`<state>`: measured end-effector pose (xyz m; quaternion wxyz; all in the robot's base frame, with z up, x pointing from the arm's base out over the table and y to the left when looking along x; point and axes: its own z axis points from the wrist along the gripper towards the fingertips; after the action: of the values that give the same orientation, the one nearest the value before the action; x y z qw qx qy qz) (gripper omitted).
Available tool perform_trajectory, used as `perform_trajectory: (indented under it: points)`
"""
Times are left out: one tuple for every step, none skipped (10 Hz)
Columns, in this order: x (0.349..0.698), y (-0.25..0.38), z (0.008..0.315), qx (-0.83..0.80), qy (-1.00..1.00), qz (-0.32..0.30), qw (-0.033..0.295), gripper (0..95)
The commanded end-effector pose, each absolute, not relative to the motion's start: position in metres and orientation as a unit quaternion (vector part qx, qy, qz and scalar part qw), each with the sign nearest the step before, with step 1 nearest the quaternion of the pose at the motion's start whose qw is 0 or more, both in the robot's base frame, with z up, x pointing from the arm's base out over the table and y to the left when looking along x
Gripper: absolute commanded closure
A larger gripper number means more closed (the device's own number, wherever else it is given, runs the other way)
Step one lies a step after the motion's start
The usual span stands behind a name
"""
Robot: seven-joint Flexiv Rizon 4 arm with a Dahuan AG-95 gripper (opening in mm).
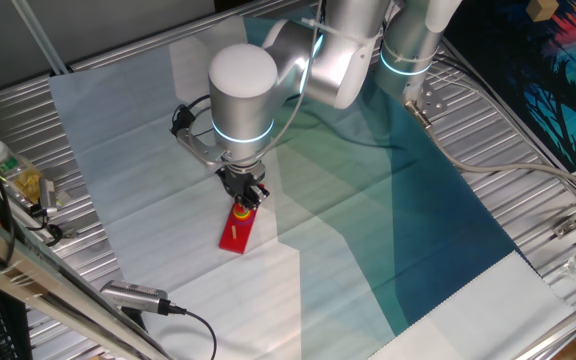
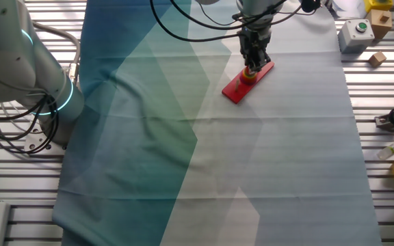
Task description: Take out one Hanoi block and throw it aside
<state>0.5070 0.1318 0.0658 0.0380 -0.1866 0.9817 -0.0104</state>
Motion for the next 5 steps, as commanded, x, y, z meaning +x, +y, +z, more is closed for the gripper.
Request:
perform_trajectory:
  points:
    - [0.5082, 0.1314, 0.0679, -0.186, 0.982, -0.012, 0.037, 95.0]
    - [0.5085, 0.1313, 0.0686, -0.186, 0.982, -0.013, 0.037, 95.0]
    - [0.5086, 0.1313, 0.0686, -0.185, 0.982, -0.013, 0.037, 95.0]
    - [0.5087, 0.1312, 0.0689, -0.185, 0.982, -0.013, 0.037, 95.0]
    - [0.509, 0.1311, 0.0696, -0.186, 0.982, -0.012, 0.037, 95.0]
